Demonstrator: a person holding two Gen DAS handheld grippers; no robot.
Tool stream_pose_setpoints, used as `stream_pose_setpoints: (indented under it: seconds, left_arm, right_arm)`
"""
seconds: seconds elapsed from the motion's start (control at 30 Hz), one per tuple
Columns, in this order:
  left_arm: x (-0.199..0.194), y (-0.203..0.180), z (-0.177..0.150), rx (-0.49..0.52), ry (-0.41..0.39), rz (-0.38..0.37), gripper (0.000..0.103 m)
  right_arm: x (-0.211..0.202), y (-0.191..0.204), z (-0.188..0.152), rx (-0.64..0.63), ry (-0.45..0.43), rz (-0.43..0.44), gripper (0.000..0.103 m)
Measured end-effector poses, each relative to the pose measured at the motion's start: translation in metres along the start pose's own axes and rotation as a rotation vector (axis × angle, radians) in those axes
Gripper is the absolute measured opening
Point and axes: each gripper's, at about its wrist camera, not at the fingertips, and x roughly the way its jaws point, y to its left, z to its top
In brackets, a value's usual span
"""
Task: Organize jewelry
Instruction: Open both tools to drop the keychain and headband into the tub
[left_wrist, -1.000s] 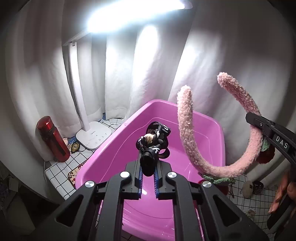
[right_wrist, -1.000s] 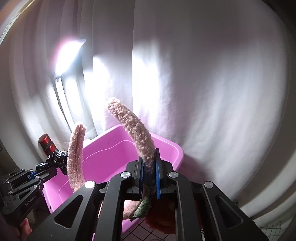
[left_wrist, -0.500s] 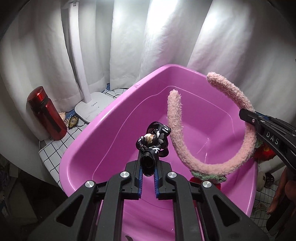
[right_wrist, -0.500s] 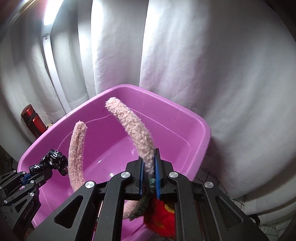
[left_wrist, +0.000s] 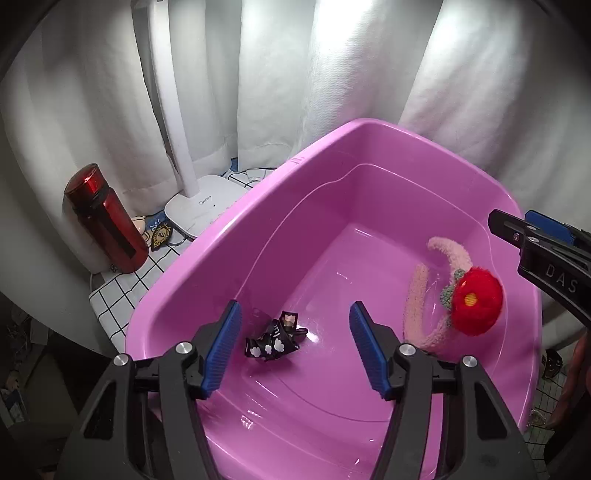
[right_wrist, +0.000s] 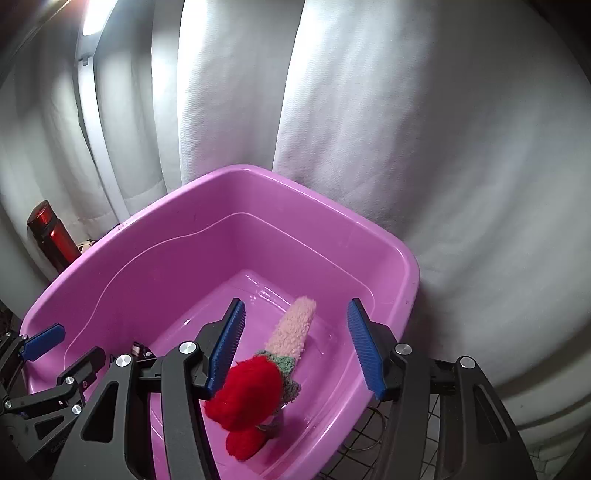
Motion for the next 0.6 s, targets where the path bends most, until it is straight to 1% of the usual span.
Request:
stream_pose_setpoints:
  seconds: [0.1, 0.23, 0.4, 0.6]
  left_arm:
    - [-0.005, 0.003, 0.0, -0.013, -0.012, 0.003, 0.071]
    - [-0.011, 0.006, 0.0, -0.029, -0.024, 0.012, 0.078]
    - [-0.019, 0.007, -0.001, -0.039, -0.038, 0.016, 0.078]
    - [-0.031, 0.001, -0.003, -0.029, -0.058, 0.025, 0.078]
  right_arm:
    - [-0.002, -0.001, 0.002, 0.0, -0.001, 0.003, 0.055]
    - [-0.006, -0.004, 0.001, 0.015, -0.005, 0.007, 0.055]
    - [-0.013, -0.006, -0.003, 0.024, -0.013, 0.016, 0.055]
    - [-0.026, -0.009, -0.007, 0.03, -0.038, 0.03, 0.055]
